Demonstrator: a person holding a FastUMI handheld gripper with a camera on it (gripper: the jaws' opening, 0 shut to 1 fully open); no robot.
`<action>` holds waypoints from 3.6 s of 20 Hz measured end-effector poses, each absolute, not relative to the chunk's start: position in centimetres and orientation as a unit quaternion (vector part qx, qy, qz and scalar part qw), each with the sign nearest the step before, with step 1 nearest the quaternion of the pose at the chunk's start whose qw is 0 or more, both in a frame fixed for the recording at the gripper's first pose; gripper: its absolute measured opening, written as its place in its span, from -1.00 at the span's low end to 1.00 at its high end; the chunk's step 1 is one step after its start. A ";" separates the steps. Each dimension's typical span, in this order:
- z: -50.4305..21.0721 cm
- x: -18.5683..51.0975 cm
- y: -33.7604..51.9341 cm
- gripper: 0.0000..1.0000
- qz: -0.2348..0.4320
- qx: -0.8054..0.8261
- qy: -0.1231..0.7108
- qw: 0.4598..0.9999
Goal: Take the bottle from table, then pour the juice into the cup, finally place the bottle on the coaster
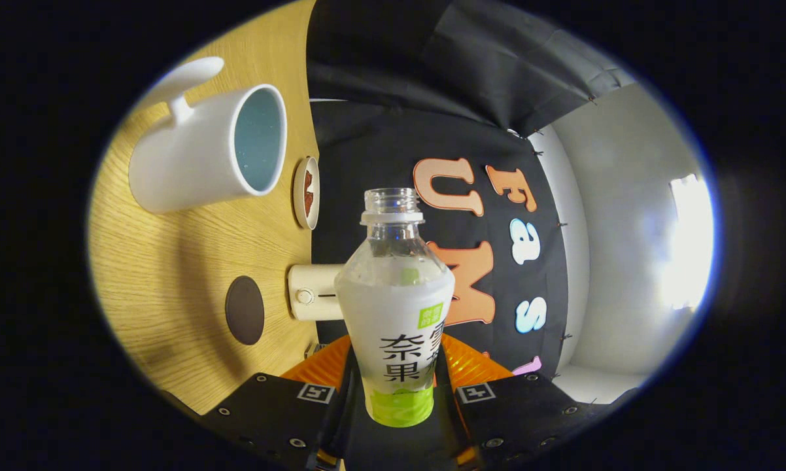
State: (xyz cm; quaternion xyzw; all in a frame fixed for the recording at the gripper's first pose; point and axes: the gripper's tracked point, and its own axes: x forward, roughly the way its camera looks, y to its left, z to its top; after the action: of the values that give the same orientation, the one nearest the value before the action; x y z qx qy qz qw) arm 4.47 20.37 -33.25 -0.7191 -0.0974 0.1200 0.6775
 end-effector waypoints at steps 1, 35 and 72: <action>-33.4 4.5 20.5 0.07 0.122 -0.724 -0.100 0.672; -32.7 4.3 22.0 0.07 0.135 -0.781 -0.158 0.589; -30.8 4.5 25.2 0.07 0.172 -0.839 -0.242 0.456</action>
State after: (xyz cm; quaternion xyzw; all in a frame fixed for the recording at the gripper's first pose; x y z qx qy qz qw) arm 4.46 25.18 -30.83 -0.8390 -0.2422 0.1721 0.4559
